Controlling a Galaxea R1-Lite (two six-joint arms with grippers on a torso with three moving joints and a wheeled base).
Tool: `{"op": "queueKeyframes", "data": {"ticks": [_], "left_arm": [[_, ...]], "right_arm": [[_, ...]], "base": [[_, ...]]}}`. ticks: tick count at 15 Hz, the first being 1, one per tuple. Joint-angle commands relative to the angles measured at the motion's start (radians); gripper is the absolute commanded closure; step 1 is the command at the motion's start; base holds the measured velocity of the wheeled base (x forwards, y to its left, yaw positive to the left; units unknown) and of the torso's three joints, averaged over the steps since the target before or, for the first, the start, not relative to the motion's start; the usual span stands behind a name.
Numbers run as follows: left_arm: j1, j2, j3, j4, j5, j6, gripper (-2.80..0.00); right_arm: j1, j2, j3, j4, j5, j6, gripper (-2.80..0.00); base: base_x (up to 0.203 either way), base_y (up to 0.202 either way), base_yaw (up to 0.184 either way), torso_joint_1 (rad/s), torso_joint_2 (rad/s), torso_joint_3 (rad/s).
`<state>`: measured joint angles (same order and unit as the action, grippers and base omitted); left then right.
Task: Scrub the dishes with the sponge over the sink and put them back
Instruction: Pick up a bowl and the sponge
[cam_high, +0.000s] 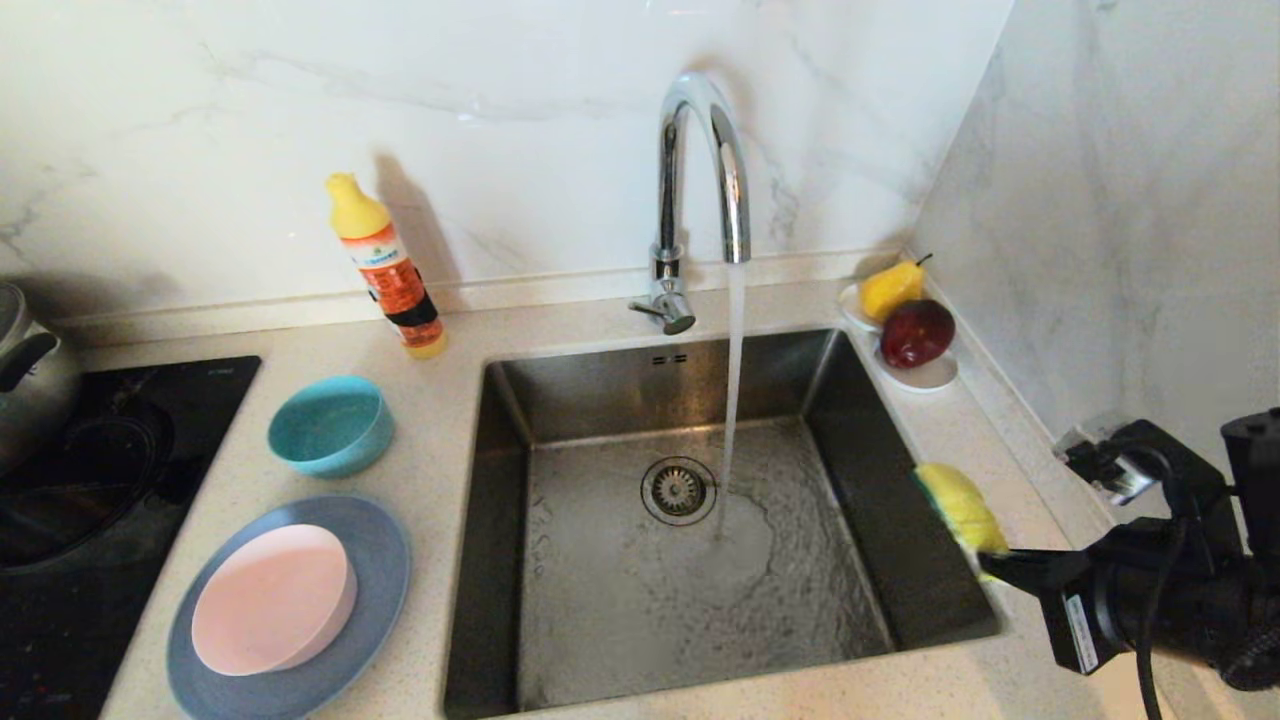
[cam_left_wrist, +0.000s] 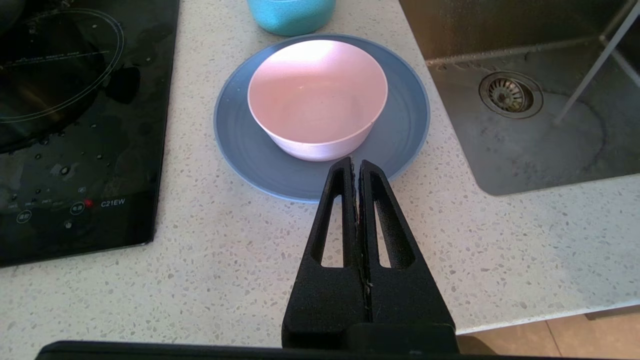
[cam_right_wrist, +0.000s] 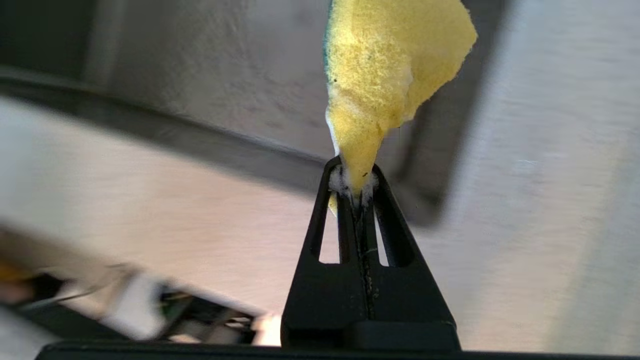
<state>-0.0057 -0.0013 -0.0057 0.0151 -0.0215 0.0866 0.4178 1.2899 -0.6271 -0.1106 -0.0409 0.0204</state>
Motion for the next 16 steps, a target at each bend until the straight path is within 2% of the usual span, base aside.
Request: {"op": "queueKeyframes", "data": {"ticks": [1, 4, 6, 12, 14, 16], "left_arm": [[0.0, 0.001, 0.0, 0.0, 0.0, 0.001, 0.0], [0.0, 0.001, 0.0, 0.0, 0.0, 0.002, 0.0], [0.0, 0.001, 0.0, -0.001, -0.002, 0.005, 0.0], [0.001, 0.0, -0.006, 0.0, 0.003, -0.003, 0.0], [0.001, 0.015, -0.109, 0.013, 0.023, -0.003, 0.0], [0.001, 0.123, -0.288, 0.047, 0.053, -0.005, 0.0]], "right_arm": [[0.093, -0.063, -0.031, 0.048, -0.002, 0.083, 0.0], [0.177, -0.062, -0.027, 0.078, -0.002, 0.205, 0.0], [0.194, -0.038, -0.025, 0.099, -0.002, 0.241, 0.0], [0.206, -0.018, -0.021, 0.161, -0.001, 0.253, 0.0], [0.209, -0.023, -0.014, 0.169, -0.001, 0.256, 0.0], [0.211, -0.025, -0.019, 0.167, -0.002, 0.257, 0.0]], "base": [[0.0, 0.0, 0.0, 0.0, 0.0, 0.0], [0.0, 0.0, 0.0, 0.0, 0.0, 0.0], [0.0, 0.0, 0.0, 0.0, 0.0, 0.0], [0.0, 0.0, 0.0, 0.0, 0.0, 0.0], [0.0, 0.0, 0.0, 0.0, 0.0, 0.0], [0.0, 0.0, 0.0, 0.0, 0.0, 0.0]]}}
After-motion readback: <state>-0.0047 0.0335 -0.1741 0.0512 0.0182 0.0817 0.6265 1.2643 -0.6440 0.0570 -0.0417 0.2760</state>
